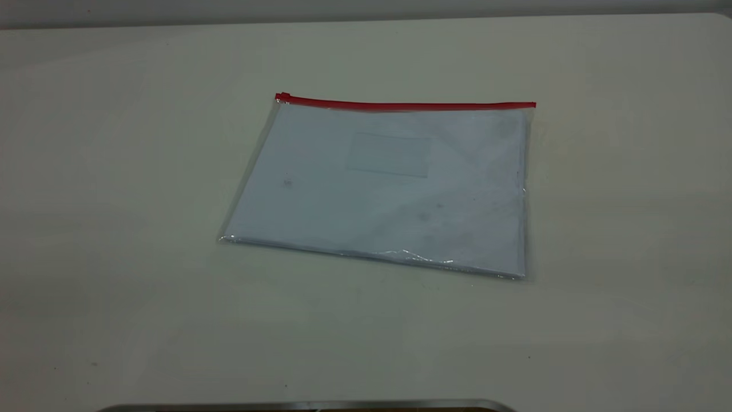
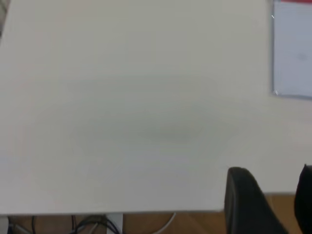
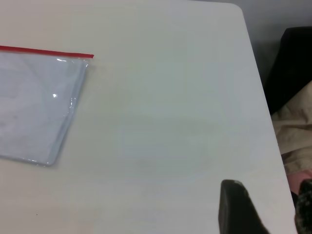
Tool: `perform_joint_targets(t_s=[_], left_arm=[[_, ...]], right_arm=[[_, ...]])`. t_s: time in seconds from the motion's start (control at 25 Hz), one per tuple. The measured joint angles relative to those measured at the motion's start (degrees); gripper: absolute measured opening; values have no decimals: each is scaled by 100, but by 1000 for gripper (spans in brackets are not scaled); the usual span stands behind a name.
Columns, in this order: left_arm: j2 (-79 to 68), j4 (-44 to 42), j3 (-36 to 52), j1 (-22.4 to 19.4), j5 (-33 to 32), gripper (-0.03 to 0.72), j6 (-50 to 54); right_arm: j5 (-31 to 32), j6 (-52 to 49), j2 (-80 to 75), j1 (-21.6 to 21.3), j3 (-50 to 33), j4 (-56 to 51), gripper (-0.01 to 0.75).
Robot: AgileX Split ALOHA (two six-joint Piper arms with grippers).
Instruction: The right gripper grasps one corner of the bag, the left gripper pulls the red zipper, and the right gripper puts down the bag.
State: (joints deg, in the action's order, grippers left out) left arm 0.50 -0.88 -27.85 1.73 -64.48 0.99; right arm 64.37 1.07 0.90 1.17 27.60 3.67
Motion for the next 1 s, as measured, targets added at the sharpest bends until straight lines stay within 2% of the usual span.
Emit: perform_joint_targets(t_s=[0.4,1.0], left_arm=[[56,0,0,-290,-29,316,2],[56,0,0,-320,-29,316,-2]], right_arm=[[0,0,0,0,0,0,330],[7,0,0,0,0,0,330]])
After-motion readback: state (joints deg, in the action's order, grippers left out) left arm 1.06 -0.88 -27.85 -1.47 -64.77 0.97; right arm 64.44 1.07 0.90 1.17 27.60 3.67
